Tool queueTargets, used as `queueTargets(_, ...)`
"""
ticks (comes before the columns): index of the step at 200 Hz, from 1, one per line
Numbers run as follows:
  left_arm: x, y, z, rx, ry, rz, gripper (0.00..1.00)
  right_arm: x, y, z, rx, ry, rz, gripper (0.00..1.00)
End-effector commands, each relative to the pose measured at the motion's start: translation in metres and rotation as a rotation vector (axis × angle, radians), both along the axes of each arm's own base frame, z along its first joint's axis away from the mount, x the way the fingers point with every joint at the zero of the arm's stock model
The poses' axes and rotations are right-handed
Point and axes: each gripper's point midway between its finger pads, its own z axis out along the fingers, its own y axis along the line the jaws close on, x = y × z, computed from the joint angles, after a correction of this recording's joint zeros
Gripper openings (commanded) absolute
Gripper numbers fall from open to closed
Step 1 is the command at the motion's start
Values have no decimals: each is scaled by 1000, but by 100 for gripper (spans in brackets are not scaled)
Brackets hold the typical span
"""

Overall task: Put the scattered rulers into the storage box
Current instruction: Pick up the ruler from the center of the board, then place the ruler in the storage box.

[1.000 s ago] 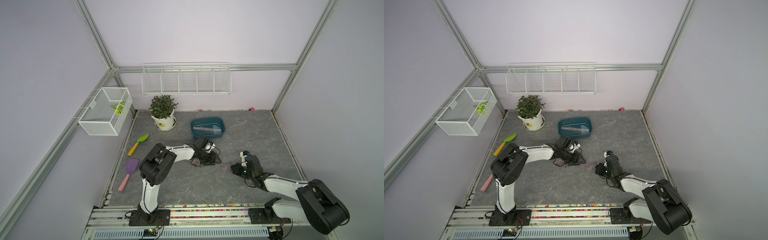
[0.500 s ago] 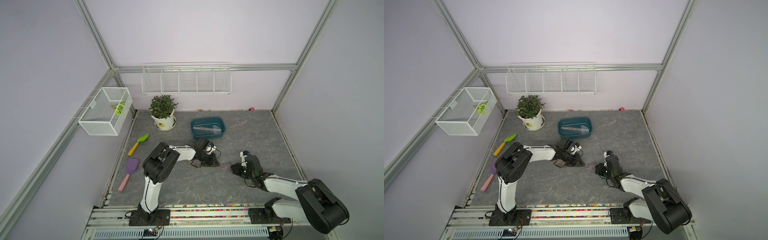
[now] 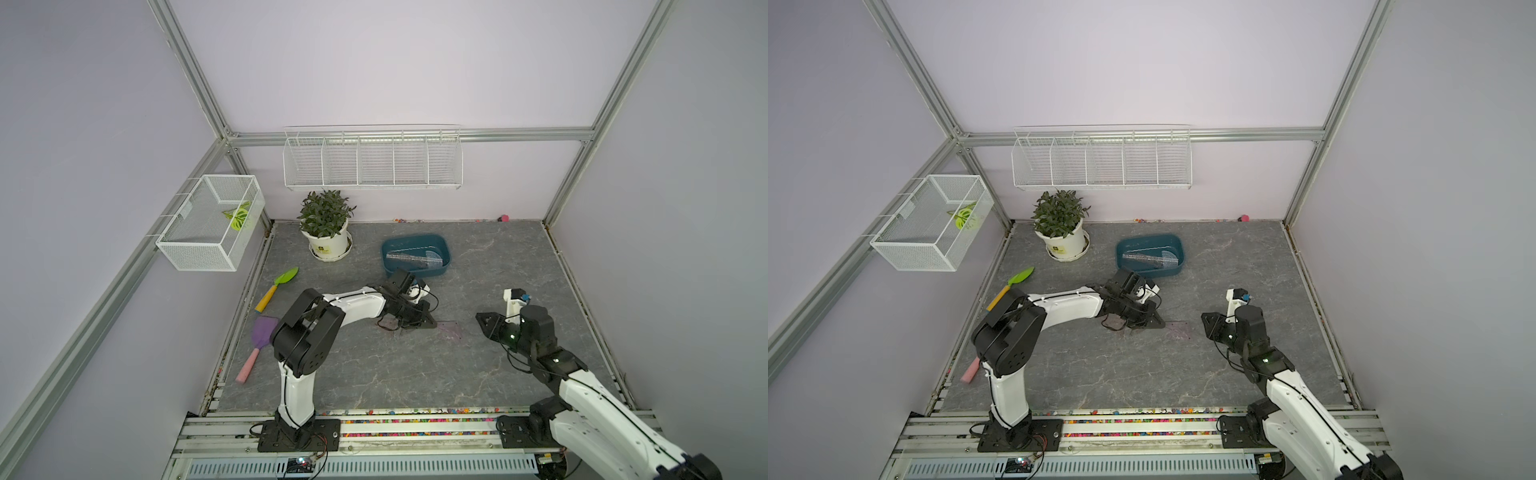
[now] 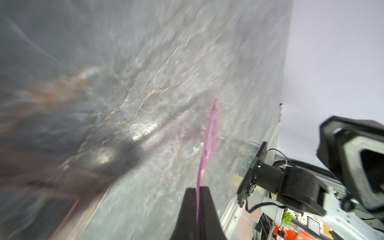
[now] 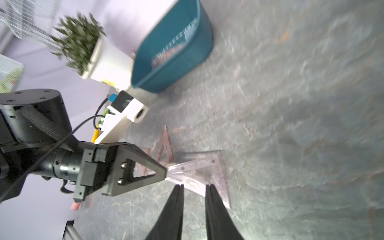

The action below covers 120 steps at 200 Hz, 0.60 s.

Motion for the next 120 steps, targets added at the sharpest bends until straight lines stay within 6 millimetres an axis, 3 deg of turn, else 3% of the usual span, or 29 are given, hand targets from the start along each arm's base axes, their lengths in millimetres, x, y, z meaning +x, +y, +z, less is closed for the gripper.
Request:
queueTargets(1,44,3,50,-58,-134,40,0,-3,-2,-24,-49,85,20,24)
queueTargets(19,79,7,70,-83,-174,81,0,3,5,-35,-38,111,45,21)
queueTargets(55,149,20,87,-67,-216,143,0,12,18,-43,6,123,83,21)
queueTargets(84,190,21,84,-29,-219,154,0,19,23,-44,18,128,103,20)
queueTargets(120,218,16,66,-8,-201,157,0,23,29,-46,26,134,126,20)
